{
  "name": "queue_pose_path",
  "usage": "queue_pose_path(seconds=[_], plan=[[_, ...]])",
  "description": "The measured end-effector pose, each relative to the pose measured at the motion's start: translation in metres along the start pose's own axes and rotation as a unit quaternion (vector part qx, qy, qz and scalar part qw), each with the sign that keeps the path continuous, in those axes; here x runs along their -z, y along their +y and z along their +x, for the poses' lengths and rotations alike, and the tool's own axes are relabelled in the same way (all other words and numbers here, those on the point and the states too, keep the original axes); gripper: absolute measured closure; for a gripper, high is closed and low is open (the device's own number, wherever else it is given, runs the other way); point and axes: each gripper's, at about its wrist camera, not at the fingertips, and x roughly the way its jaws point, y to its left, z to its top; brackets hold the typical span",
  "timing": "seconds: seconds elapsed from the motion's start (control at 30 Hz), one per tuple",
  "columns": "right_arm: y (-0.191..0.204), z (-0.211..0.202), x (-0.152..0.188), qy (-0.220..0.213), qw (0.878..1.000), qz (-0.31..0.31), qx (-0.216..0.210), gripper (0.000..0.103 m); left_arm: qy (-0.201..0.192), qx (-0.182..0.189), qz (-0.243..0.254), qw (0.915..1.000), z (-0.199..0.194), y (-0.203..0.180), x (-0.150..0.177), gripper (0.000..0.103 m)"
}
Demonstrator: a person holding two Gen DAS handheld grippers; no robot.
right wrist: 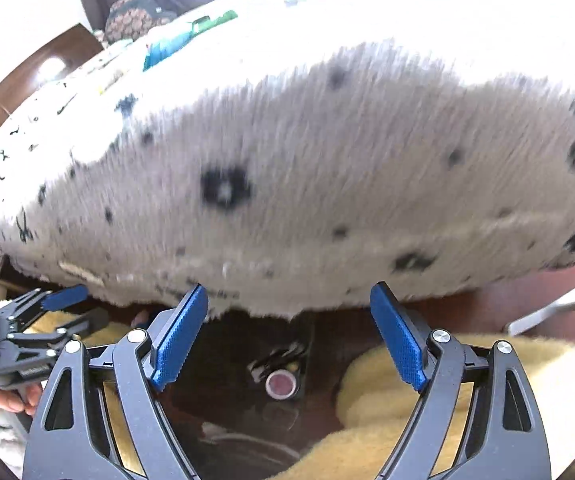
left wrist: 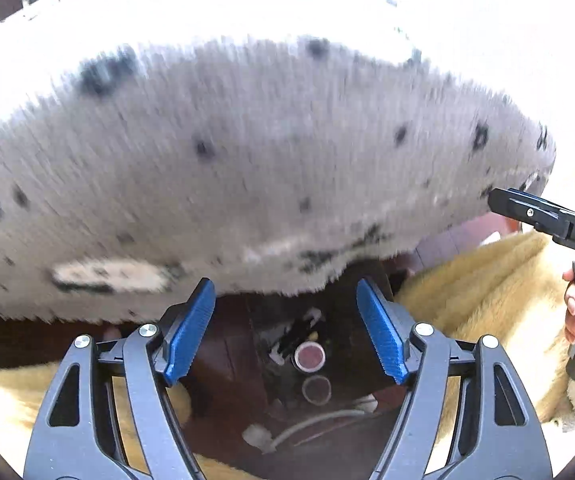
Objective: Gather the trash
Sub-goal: 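Grasp the blue snack packet with the left tool while the right tool grasps the knotted blue cloth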
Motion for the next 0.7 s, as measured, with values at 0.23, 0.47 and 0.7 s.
queue_pose_path(seconds=[0.23,0.47,0.7], plan=[[0.016,-0.036,-0.035,-0.062,0.997,-0.044,0.021,0.018,-0.062,-0.014,0.023,0.9977,-0.044,-0.006,-0.031,0.028],[0.024,-0.031,-0.084,-0.097,0.992,-0.073,0.043,0.018,-0.094,-0.031,0.036,0.9945,-0.049,-0.017,-0.076,0.022],[0.027,0.002,-0.148,-0.112,0.990,-0.064,0.061,0.018,-0.104,-0.043,0.038,0.9929,-0.029,-0.017,-0.128,0.022]])
